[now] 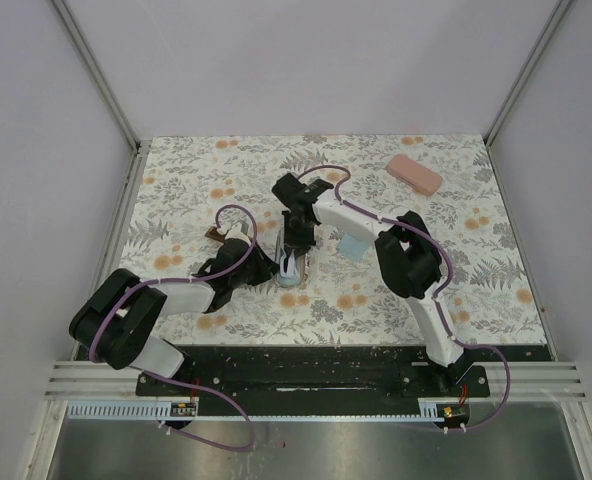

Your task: Organize the sunglasses

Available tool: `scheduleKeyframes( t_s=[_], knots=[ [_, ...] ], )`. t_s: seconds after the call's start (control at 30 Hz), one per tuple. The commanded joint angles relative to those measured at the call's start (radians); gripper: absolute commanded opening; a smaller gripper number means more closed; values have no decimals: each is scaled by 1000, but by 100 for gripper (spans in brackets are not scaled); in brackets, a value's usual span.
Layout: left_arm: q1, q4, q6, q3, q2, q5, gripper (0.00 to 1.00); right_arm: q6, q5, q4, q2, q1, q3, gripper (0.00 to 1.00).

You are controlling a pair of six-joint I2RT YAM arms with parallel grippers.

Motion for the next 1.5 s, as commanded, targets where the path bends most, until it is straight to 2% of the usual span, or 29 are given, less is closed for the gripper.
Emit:
scheduleKeyframes(
  t_s=[0.0, 0.73, 0.97, 1.47],
  knots=[
    [-4, 93, -14, 4, 6, -15, 19, 14, -37, 40, -77, -1, -40, 23],
    [-4, 79, -60, 21, 27, -14, 23, 46, -125, 130, -117, 2, -157, 18],
    [-3, 94, -72, 9, 12, 3, 34, 45, -113, 132, -109, 1, -154, 18],
    [62, -38, -48, 56, -71, 60, 41, 37, -116, 141, -91, 2, -160, 17]
  ],
)
